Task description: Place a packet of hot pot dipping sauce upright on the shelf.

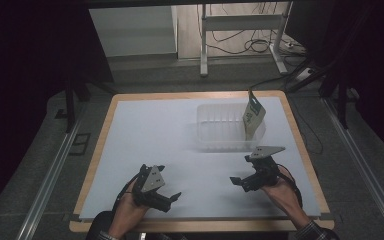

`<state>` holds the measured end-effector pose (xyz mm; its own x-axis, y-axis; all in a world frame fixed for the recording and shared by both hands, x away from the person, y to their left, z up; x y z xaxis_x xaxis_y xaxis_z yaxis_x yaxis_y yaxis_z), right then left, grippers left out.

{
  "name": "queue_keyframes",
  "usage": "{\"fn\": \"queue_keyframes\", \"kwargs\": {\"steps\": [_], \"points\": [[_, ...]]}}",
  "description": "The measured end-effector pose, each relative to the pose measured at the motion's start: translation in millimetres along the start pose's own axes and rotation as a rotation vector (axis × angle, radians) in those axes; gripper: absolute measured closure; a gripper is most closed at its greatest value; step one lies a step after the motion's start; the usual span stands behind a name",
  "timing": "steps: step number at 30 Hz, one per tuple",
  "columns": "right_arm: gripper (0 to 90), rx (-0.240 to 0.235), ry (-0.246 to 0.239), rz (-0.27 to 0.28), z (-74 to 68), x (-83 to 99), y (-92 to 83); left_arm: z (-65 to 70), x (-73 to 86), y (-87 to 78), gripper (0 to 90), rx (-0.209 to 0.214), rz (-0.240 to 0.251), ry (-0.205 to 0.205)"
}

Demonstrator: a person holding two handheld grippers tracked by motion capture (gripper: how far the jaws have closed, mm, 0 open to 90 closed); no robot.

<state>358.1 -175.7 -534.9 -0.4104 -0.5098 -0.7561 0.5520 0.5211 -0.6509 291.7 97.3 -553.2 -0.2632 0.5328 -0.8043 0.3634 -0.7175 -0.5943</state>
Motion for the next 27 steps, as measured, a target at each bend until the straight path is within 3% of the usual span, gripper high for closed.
{"fn": "queue_keyframes", "kwargs": {"steps": [13, 19, 27], "points": [[0.0, -0.029, -0.047, -0.047, -13.3, 8.8, 13.4, 0.9, 0.2, 1.1, 0.8, 0.002, -0.005, 0.005], [0.0, -0.053, -0.047, -0.068, -13.7, 14.3, 18.8, 1.7, 0.1, 1.9, 0.7, 0.005, -0.009, 0.007], [0.0, -0.050, -0.050, -0.083, -11.0, 17.8, 20.6, 3.0, -0.7, 2.4, 0.7, 0.006, -0.009, 0.014]]}}
Point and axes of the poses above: each handheld gripper's, and its own axes: y roughly forward along the jaws, x roughly out of its underside, z roughly to its right, the point moved 7 cm from there along y, roughly forward along the jaws, and after that the axes turned 13 degrees about x, right-handed, at the moved point
